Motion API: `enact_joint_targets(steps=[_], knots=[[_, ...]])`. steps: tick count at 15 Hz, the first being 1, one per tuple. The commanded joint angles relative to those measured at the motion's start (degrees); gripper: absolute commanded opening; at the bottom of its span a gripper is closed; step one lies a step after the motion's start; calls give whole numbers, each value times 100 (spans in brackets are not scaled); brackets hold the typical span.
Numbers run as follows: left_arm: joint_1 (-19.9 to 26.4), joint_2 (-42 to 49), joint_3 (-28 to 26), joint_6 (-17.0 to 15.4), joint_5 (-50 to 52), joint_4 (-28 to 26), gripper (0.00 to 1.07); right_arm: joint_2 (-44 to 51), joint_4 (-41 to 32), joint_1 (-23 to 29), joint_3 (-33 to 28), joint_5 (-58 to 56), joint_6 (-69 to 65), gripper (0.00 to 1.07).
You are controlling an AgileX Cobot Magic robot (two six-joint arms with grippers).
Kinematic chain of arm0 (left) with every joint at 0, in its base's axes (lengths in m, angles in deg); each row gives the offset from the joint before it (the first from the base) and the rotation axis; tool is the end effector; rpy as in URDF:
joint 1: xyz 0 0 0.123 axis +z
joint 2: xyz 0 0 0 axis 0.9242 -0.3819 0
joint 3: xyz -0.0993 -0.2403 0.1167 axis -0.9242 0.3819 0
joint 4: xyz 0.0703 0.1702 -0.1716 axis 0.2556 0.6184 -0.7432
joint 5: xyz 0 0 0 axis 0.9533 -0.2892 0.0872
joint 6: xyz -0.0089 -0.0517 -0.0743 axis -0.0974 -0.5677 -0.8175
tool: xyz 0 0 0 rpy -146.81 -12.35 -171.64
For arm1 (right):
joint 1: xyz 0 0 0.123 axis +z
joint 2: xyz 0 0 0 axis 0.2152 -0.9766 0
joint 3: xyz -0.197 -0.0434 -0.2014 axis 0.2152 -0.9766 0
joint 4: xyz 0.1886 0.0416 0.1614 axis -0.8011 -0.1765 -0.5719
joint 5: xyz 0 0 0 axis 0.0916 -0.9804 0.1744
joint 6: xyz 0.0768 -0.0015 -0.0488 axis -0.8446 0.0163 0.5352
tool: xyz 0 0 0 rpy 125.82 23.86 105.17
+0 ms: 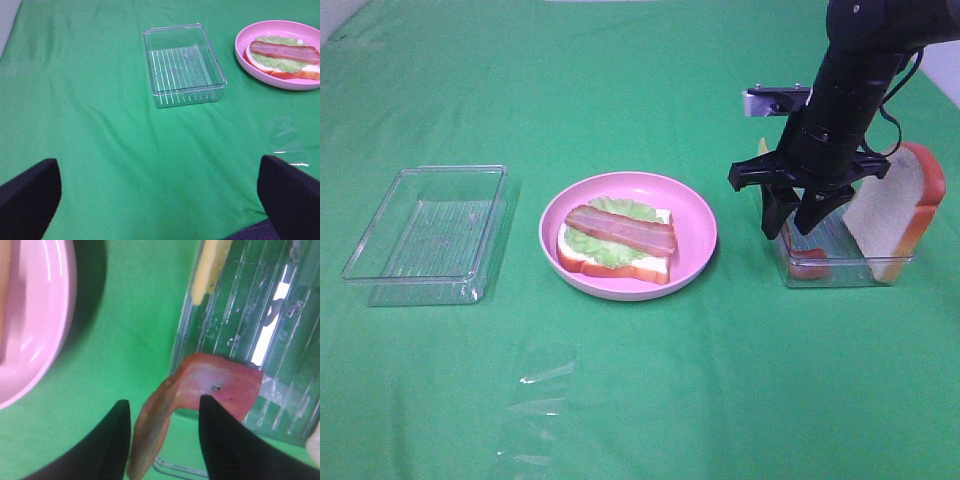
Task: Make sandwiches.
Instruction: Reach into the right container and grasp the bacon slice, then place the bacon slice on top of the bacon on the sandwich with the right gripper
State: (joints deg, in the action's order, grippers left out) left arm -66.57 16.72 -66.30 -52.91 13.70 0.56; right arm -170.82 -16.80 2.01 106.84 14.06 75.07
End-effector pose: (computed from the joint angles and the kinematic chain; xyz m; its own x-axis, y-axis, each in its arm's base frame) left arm -0.0097 -0.0099 0.2797 -0.4597 0.0515 -0.8866 0.1057 0.9944 0.0030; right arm 0.3928 0.1072 0.1610 -0.9658 -0.2329 -0.1142 -0.2413 0.9682 0.0655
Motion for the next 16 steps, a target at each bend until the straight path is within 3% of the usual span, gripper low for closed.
enact_joint_targets(steps=[1,4,8,11,16], knots=[[6,126,-6,-46,92,-40,99,-6,46,-6,17,-40,-46,44],[6,126,-6,-46,92,-40,99,-6,46,-6,17,-57,-46,42],[6,126,-6,-46,92,-40,99,-6,46,-6,17,-63,-86,15],[6,126,-6,-46,92,-40,99,-6,46,-6,17,-63,-86,3],[6,126,-6,-46,92,-40,99,138,46,-6,17,-103,-103,0]])
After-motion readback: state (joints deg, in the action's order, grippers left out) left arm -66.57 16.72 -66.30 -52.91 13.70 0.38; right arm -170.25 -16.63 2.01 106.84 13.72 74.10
